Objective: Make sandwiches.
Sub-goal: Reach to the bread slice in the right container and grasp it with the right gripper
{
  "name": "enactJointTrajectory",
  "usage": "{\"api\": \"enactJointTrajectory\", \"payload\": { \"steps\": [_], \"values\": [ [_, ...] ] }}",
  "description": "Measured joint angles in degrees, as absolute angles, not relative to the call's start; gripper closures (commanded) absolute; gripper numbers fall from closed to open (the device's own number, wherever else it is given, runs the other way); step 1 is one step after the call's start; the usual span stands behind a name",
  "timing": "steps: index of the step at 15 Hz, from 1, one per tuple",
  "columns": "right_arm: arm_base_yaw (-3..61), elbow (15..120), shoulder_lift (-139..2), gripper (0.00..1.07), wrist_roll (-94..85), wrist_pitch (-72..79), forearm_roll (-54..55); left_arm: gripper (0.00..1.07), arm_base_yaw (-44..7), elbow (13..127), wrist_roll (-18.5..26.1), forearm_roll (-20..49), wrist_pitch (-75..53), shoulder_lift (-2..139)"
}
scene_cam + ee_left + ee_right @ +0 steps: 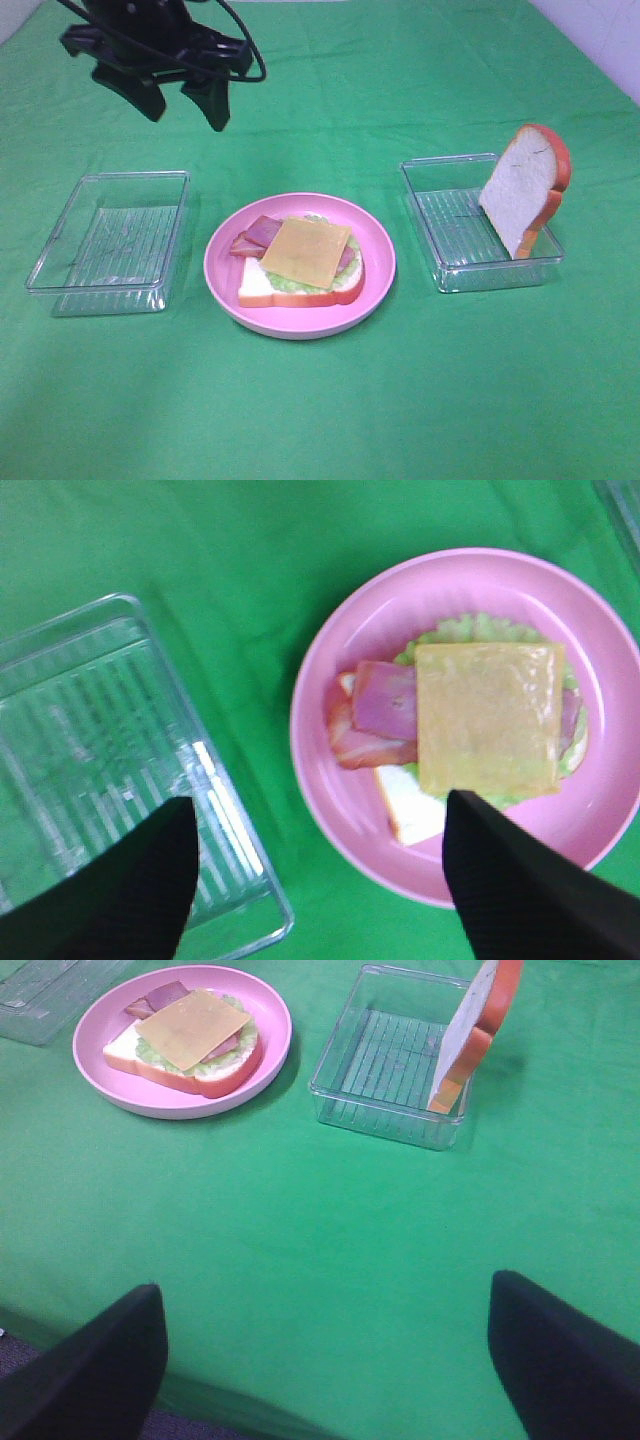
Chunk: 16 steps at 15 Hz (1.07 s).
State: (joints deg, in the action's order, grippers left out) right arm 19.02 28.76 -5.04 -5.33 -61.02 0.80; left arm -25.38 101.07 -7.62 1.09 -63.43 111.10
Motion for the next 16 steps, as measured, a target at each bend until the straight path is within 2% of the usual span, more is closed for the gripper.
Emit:
{"api": "enactJointTrajectory", "payload": {
  "steps": [2,8,16],
  "values": [
    [19.0,28.8,-5.0,0.27,-5.3,-61.0,0.8,0.40,-25.4,101.1,-8.7,-1.8,-68.6,104.7],
    [19.0,28.8,-5.0,0.27,-5.3,-61.0,0.8,0.40,-25.4,100.7,-8.9,-1.8,-69.4,91.7],
    [19.0,28.8,-5.0,0.27,-5.3,-61.0,0.8,0.40,-25.4,76.1,-8.9,-1.8,-69.6,66.0]
  ]
}}
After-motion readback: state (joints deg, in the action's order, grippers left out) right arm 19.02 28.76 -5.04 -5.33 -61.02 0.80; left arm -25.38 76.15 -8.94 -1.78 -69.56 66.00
